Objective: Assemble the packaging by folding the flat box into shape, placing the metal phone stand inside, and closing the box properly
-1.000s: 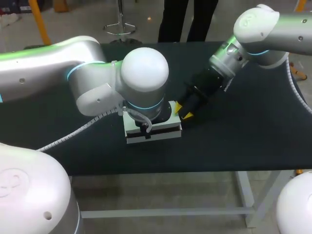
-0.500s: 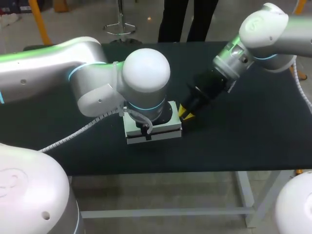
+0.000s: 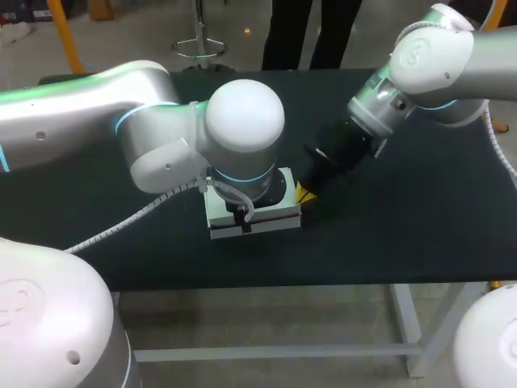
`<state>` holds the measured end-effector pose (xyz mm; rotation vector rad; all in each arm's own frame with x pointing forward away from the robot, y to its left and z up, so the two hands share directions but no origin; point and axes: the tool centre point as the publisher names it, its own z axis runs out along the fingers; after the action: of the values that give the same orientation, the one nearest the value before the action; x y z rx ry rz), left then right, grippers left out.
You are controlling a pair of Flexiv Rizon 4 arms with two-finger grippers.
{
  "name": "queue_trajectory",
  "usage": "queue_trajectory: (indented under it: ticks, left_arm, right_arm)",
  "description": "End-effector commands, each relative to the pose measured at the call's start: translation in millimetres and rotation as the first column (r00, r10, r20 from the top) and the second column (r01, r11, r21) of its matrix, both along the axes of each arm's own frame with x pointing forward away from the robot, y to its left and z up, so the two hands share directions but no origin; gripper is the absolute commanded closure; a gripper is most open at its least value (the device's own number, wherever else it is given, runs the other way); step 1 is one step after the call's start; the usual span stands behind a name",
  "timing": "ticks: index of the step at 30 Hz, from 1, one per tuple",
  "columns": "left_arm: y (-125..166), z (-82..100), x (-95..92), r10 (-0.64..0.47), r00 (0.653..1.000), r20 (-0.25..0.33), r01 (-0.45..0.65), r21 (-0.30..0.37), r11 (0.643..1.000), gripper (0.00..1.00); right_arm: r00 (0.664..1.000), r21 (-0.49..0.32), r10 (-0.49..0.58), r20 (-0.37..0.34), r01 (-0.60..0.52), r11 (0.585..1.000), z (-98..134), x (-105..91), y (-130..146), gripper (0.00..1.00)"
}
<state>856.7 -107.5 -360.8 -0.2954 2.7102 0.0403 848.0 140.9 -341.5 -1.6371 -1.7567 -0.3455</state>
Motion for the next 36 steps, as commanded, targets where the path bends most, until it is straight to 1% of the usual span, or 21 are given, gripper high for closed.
queue_trajectory:
  ticks: [1, 17, 27, 36]
  left_arm:
    - [-1.1, -0.9, -0.2, 0.002, 1.0, 0.002, -0.002, 0.005, 1.0, 0.59]
    - [-1.3, -1.7, -0.5, -0.001, 1.0, -0.005, 0.001, 0.009, 1.0, 0.59]
    - [-0.3, -2.2, -1.6, -0.001, 1.0, -0.009, 0.001, 0.01, 1.0, 0.59]
    - [0.5, -2.1, -1.6, -0.001, 1.0, -0.012, 0.001, 0.011, 1.0, 0.59]
  right_arm:
    - [1.0, -0.008, -0.003, 0.012, 0.004, 1.0, -0.5, -4.8, 0.6, 1.0]
    - [1.0, -0.039, 0.019, 0.009, -0.018, 0.999, -12.7, -2.5, 7.1, 1.0]
    - [1.0, -0.031, 0.006, 0.017, -0.006, 0.999, -8.8, 3.4, 7.0, 1.0]
    - [1.0, -0.043, 0.006, -0.017, -0.006, 0.999, -21.7, 15.1, 9.6, 1.0]
